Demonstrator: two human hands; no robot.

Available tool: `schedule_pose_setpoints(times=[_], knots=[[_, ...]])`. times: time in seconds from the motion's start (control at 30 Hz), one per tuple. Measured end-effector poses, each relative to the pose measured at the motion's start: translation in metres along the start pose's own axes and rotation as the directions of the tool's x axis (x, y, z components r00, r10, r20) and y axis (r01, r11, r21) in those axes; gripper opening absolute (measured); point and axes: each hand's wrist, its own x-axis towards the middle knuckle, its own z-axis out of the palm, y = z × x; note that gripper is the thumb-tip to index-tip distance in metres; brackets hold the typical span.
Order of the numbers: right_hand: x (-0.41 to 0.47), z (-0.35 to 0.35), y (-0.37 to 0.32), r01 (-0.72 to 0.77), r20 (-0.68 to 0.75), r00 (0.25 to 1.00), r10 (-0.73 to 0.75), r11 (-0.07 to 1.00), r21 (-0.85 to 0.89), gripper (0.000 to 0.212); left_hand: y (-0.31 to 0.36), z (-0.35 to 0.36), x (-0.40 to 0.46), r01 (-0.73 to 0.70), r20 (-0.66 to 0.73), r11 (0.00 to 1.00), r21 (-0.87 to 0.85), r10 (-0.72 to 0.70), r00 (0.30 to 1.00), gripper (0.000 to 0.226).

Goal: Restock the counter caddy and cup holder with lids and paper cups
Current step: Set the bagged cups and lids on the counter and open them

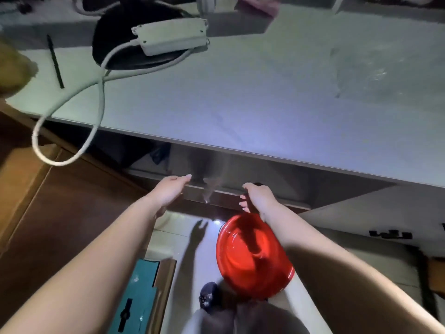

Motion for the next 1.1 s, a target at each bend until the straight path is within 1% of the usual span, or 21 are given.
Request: schedule_pose_setpoints(times=[0.07, 0.13, 0.17, 0.23, 0.3, 0.37, 0.4, 0.43, 0.5, 0.57, 0.63, 0.67, 0.73, 0.83, 0.9, 0.97, 1.03, 1.07, 1.1], knots=[[0.035, 0.011, -0.003, 0.066, -0.020, 0.998, -0.067, 0.995, -0.070, 0.016, -0.007, 0.009, 0.035, -0.011, -0.041, 0.999, -0.036, 0.010, 0.999, 0.023], [0.078, 0.021, -0.002, 0.137, 0.018, 0.990, -0.136, 0.967, -0.213, 0.016, -0.019, 0.023, 0.072, -0.013, -0.078, 0.998, -0.063, 0.008, 0.997, 0.022], [0.101, 0.026, 0.001, 0.170, 0.027, 0.985, -0.168, 0.954, -0.245, 0.023, -0.024, 0.031, 0.087, -0.027, -0.085, 0.997, -0.067, 0.021, 0.996, 0.024], [0.144, 0.038, 0.010, 0.214, 0.018, 0.976, -0.216, 0.943, -0.254, 0.045, -0.033, 0.048, 0.124, -0.060, -0.092, 0.996, -0.070, 0.053, 0.994, 0.028], [0.173, 0.052, 0.019, 0.213, -0.019, 0.975, -0.220, 0.960, -0.179, 0.069, -0.036, 0.061, 0.152, -0.058, -0.085, 0.995, -0.087, 0.050, 0.995, 0.040], [0.201, 0.066, 0.031, 0.209, -0.036, 0.976, -0.213, 0.974, -0.086, 0.098, -0.041, 0.074, 0.174, -0.067, -0.042, 0.992, -0.105, 0.062, 0.997, 0.052], [0.210, 0.070, 0.035, 0.210, -0.034, 0.976, -0.213, 0.975, -0.070, 0.106, -0.043, 0.079, 0.180, -0.065, -0.025, 0.992, -0.104, 0.063, 0.998, 0.050], [0.220, 0.074, 0.041, 0.215, -0.031, 0.976, -0.217, 0.975, -0.064, 0.106, -0.048, 0.086, 0.188, -0.065, -0.017, 0.992, -0.109, 0.064, 0.998, 0.047], [0.233, 0.078, 0.051, 0.215, -0.018, 0.976, -0.217, 0.974, -0.066, 0.094, -0.057, 0.098, 0.197, -0.053, 0.010, 0.990, -0.134, 0.055, 0.998, 0.040], [0.238, 0.081, 0.058, 0.243, -0.027, 0.969, -0.246, 0.966, -0.085, 0.073, -0.062, 0.107, 0.202, -0.032, 0.037, 0.982, -0.185, 0.039, 0.999, 0.035], [0.236, 0.082, 0.061, 0.272, -0.061, 0.959, -0.275, 0.960, -0.059, 0.051, -0.062, 0.114, 0.199, -0.041, 0.029, 0.985, -0.166, 0.047, 0.999, 0.029], [0.232, 0.082, 0.062, 0.276, -0.072, 0.958, -0.276, 0.961, -0.021, 0.044, -0.060, 0.116, 0.196, -0.058, 0.003, 0.992, -0.113, 0.058, 0.998, 0.031], [0.216, 0.080, 0.060, 0.264, -0.105, 0.960, -0.259, 0.964, 0.038, 0.038, -0.054, 0.118, 0.180, -0.084, -0.040, 0.996, 0.006, 0.085, 0.996, 0.039], [0.189, 0.073, 0.052, 0.240, -0.141, 0.964, -0.225, 0.966, 0.095, 0.035, -0.040, 0.118, 0.147, -0.123, -0.040, 0.990, 0.062, 0.126, 0.991, 0.042], [0.164, 0.066, 0.042, 0.228, -0.138, 0.968, -0.209, 0.964, 0.140, 0.035, -0.029, 0.115, 0.124, -0.155, -0.046, 0.986, 0.056, 0.157, 0.986, 0.035], [0.136, 0.056, 0.032, 0.252, -0.131, 0.964, -0.232, 0.954, 0.161, 0.034, -0.015, 0.109, 0.095, -0.154, -0.053, 0.988, -0.015, 0.153, 0.987, 0.032], [0.110, 0.045, 0.025, 0.257, -0.114, 0.964, -0.241, 0.952, 0.164, 0.030, -0.007, 0.102, 0.071, -0.100, -0.024, 0.993, -0.067, 0.098, 0.995, 0.029], [0.096, 0.039, 0.021, 0.234, -0.101, 0.970, -0.219, 0.957, 0.169, 0.023, -0.003, 0.099, 0.057, -0.060, -0.005, 0.997, -0.051, 0.060, 0.998, 0.026], [0.083, 0.034, 0.020, 0.195, -0.092, 0.979, -0.182, 0.968, 0.159, 0.018, -0.002, 0.096, 0.044, -0.039, -0.001, 0.999, -0.021, 0.039, 0.999, 0.028]])
